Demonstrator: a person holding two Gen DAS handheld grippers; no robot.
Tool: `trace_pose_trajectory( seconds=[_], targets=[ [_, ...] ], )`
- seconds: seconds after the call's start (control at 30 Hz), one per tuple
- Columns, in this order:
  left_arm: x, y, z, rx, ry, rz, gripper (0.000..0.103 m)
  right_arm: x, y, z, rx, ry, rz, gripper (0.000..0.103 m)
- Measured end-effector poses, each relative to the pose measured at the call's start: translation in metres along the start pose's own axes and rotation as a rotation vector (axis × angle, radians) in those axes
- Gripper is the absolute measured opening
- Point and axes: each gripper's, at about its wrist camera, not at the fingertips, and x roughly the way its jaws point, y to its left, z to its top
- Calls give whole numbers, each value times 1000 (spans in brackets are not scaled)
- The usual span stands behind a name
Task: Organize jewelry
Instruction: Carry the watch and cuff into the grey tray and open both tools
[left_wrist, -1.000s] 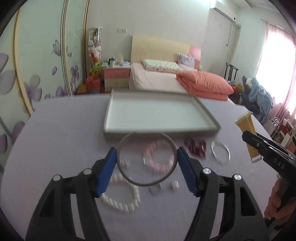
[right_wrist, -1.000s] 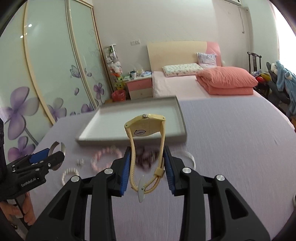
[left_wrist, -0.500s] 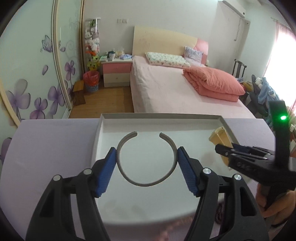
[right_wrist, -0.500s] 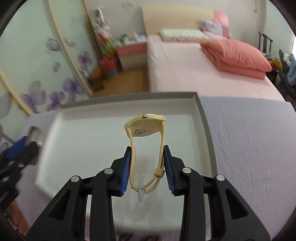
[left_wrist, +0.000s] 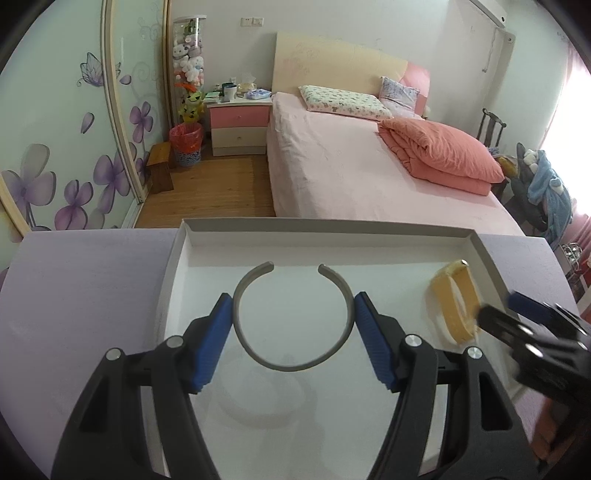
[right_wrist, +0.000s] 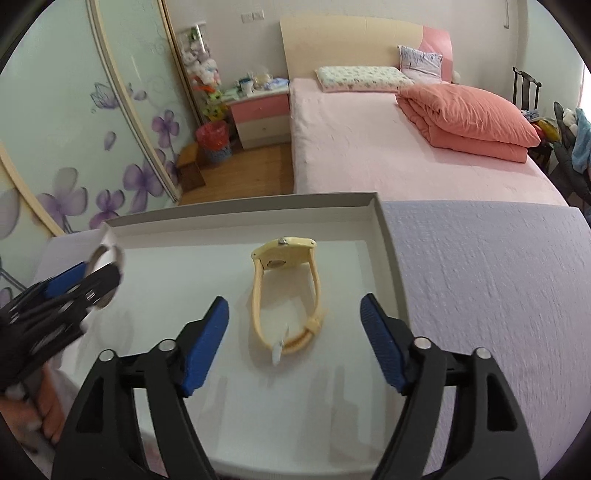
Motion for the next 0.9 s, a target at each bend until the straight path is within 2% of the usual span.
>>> trace_pose_trajectory(
  seconds=[0.17, 0.23, 0.3, 0.53, 0.7, 0.9],
  targets=[
    [12, 2, 4, -24, 11, 23, 66, -14, -4, -8, -25, -41, 10, 75],
    [12, 3, 5, -28, 4, 32, 70, -17, -3, -9, -36, -54, 4, 75],
    [4, 5, 6, -36, -22, 44, 83, -22, -4, -12, -46, -64, 2, 75],
    [-57, 25, -3, -67, -120, 13, 83, -53, -8, -29, -44, -106, 13, 75],
    [-125, 45, -42, -25, -191, 22, 91, -80, -11, -55, -60, -135, -5, 77],
    [-181, 68, -106, 17, -200, 31, 98, -101, -17, -93, -56, -119, -39, 83]
  ],
)
